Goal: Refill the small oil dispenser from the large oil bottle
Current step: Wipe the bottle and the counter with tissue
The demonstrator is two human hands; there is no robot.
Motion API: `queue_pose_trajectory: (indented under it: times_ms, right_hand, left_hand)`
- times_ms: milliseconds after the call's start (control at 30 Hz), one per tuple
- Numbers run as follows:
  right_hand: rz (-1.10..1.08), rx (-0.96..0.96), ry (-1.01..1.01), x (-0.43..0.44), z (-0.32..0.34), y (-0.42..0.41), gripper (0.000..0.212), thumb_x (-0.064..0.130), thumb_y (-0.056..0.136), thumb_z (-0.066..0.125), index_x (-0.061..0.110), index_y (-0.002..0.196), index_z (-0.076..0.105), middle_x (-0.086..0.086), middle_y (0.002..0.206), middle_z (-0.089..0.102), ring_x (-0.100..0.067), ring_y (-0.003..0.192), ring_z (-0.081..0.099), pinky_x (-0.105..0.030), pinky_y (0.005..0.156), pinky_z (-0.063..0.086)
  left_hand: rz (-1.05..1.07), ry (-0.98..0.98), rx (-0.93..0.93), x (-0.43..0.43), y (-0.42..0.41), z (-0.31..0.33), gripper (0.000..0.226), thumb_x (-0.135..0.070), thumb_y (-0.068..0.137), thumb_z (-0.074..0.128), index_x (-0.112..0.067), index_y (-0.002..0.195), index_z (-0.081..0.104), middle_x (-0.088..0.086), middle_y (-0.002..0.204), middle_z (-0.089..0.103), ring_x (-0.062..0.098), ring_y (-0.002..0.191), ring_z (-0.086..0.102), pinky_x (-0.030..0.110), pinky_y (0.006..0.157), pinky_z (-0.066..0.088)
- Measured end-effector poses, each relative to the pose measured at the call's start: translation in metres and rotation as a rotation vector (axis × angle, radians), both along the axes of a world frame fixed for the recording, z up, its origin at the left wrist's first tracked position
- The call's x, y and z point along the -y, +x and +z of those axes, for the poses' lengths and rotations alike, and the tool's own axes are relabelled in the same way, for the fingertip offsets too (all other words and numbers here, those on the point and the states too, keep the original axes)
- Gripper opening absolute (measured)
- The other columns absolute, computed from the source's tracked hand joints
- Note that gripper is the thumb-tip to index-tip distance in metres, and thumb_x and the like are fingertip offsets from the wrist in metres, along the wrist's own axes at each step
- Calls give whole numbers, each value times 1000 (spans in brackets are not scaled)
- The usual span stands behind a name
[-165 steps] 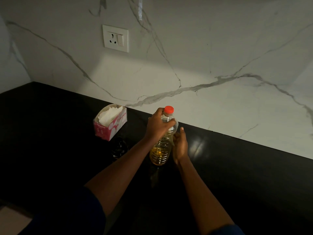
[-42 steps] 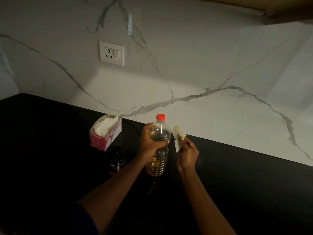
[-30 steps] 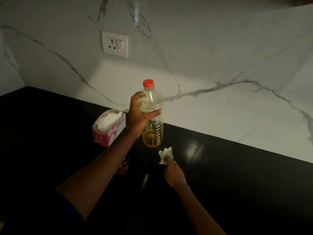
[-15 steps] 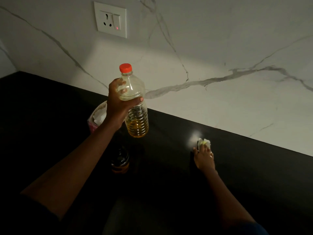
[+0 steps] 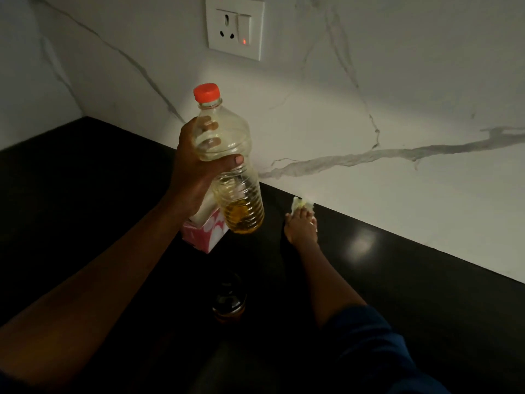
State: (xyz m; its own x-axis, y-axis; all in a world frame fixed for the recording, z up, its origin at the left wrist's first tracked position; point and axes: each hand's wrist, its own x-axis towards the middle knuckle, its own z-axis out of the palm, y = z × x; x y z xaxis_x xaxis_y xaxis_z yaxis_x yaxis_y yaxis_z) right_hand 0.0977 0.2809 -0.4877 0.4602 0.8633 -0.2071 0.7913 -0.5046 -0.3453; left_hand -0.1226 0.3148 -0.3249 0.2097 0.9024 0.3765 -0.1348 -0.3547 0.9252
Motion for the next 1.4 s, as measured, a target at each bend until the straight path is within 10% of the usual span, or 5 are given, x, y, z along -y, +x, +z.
queue_pose_trajectory:
  times_ms: [300,533,867,1133,1400]
  right_hand:
    - [339,122,79,10,1,-50,48,23,100,32,9,146,24,-13,154,20,-27,143,16,-40,117,14]
    - [-140,197,47,101,-9,45,44,22,99,32,3,138,36,-19,139,40,-35,122,44,-45,103,38]
    - [-751,138,-67,191,-20,75,53,22,100,28,-3,145,18,-22,152,21,-36,141,19,-48,115,20]
    - [-143,84,47,64,-18,-35,48,24,97,40,2,139,32,-20,143,35,-34,131,36,-43,106,35]
    - [502,-31,41,56,-5,-90,47,24,101,32,18,147,24,-5,156,18,-22,144,13,-35,117,8]
  left_hand:
    - [-72,-26,107,-13,17,8,72,-23,53,80,-28,116,46,-1,125,51,24,117,53,39,89,50]
    - [-117,-46,110,12,35,11,79,-28,51,77,-23,121,42,-5,123,50,15,112,54,34,87,51]
    - [-110,-57,109,21,37,5,82,-31,49,78,-20,122,42,-3,122,51,20,114,54,50,95,48]
    - [-29,-48,109,12,25,6,86,-32,50,77,-16,126,41,-4,122,50,17,112,53,43,92,51]
    - [-35,-2,35,16,38,2,90,-37,49,77,-17,128,39,-4,124,49,19,114,53,40,91,51]
